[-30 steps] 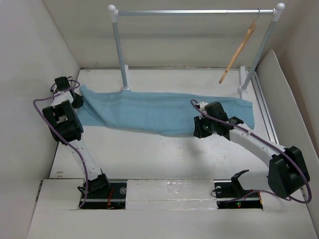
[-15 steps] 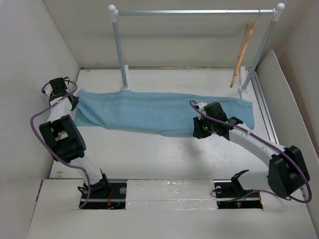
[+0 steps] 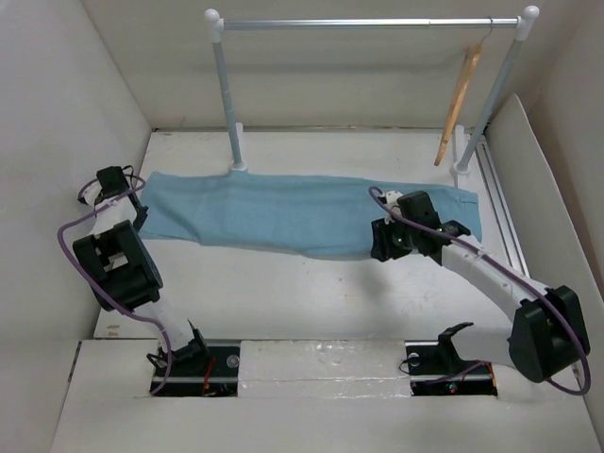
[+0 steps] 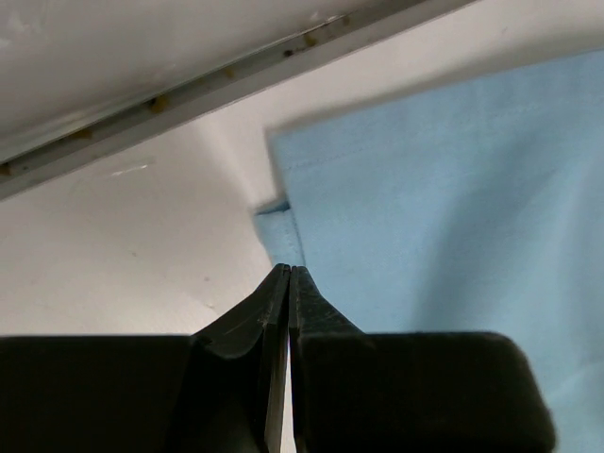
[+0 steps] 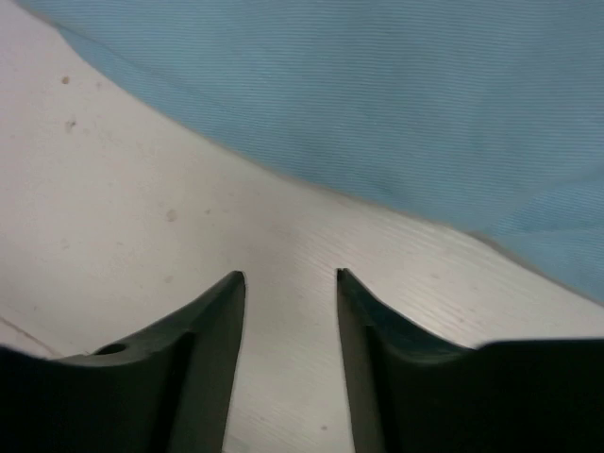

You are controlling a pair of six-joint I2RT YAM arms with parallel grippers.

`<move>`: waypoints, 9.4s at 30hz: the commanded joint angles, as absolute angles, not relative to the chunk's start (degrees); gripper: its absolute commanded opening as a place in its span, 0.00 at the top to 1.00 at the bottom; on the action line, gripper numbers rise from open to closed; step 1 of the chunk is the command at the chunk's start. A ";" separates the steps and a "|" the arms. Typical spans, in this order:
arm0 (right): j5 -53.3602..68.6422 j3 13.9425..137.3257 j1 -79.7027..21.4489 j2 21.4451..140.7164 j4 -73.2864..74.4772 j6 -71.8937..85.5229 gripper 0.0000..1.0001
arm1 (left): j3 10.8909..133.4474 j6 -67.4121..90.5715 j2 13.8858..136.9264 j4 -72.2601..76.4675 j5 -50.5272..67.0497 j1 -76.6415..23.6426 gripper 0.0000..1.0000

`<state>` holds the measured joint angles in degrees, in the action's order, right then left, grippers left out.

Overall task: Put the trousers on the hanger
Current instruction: Fold the trousers at the center of the board, then pick up the hanger from the clothesline.

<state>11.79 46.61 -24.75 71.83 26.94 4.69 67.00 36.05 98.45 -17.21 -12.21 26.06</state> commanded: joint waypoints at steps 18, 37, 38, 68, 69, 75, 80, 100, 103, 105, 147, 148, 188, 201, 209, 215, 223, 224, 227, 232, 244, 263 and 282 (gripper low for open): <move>19.42 36.74 26.36 69.86 20.14 18.45 0.16 | 60.99 39.11 96.31 -11.69 -4.13 10.80 0.69; 15.21 34.90 31.72 75.08 14.91 20.49 1.00 | 56.44 40.96 102.40 -17.14 -2.99 31.28 0.78; 14.86 34.54 33.38 72.80 16.42 18.91 1.00 | 54.69 41.13 101.52 -18.27 -2.81 31.81 0.79; 17.14 31.11 39.81 77.86 12.04 22.32 0.02 | 50.81 43.24 75.76 -11.87 5.01 -14.75 0.77; 17.05 31.29 39.81 78.31 11.61 22.67 0.12 | 50.45 43.24 75.94 -11.69 5.01 -14.77 0.77; 19.24 32.16 39.29 82.34 8.44 23.38 0.93 | 46.67 42.10 78.75 -10.72 1.23 -14.77 0.77; 15.74 39.27 39.29 71.31 17.82 18.73 1.00 | 44.39 41.48 79.72 -9.59 2.98 -15.72 0.77; 15.55 74.88 23.39 54.85 40.78 9.75 1.00 | 72.40 45.44 108.36 -21.07 -2.19 -59.76 0.77; 17.92 74.53 17.77 53.71 39.90 11.07 1.00 | 75.67 46.23 107.59 -22.76 -4.39 -60.38 0.77; 16.53 75.49 11.97 53.35 39.90 12.04 1.00 | 74.54 46.41 104.87 -22.41 -4.83 -59.25 0.77; 8.00 110.49 -59.78 115.91 11.44 26.63 0.08 | 87.64 25.75 64.95 -33.32 -17.05 -3.69 0.72; 8.09 106.04 -58.63 112.53 10.21 26.63 0.10 | 85.19 25.58 64.95 -32.79 -16.35 -3.69 0.70; -5.63 53.88 -46.60 71.19 24.62 11.78 1.00 | 60.38 32.51 78.39 -18.28 -0.96 -10.53 0.73; -4.22 46.94 -45.70 86.05 14.95 15.03 1.00 | 48.97 36.12 85.69 -13.36 5.01 -4.31 0.78; -5.54 56.38 -44.48 79.74 24.68 12.23 0.86 | 51.14 38.06 83.94 -17.05 1.85 -2.46 0.81; -0.98 77.22 -36.58 73.13 35.15 4.32 0.27 | 55.62 34.38 73.22 -15.21 3.60 -5.44 0.93; 4.31 110.69 -13.56 77.06 42.44 0.70 1.00 | 64.86 31.73 72.24 -14.94 1.42 -25.88 1.00; 4.39 113.09 -11.27 78.12 43.15 0.70 1.00 | 66.52 31.64 72.59 -15.20 0.62 -28.19 1.00; 9.30 117.76 -2.57 81.90 43.07 0.70 0.56 | 67.50 31.64 74.44 -15.73 -2.28 -35.49 1.00; 14.94 122.69 4.83 89.99 44.73 0.97 0.13 | 63.82 33.22 75.23 -12.23 -0.28 -40.43 1.00; 18.89 122.19 6.06 100.72 40.00 3.07 0.17 | 60.91 31.91 76.47 -15.03 0.53 -41.04 1.00; 26.55 106.87 6.59 95.28 21.36 9.23 0.94 | 61.95 34.54 77.52 -15.38 0.62 -41.04 1.00; 24.42 83.53 5.97 74.55 22.68 1.41 1.00 | 97.27 34.27 85.58 -16.97 12.19 -45.35 0.53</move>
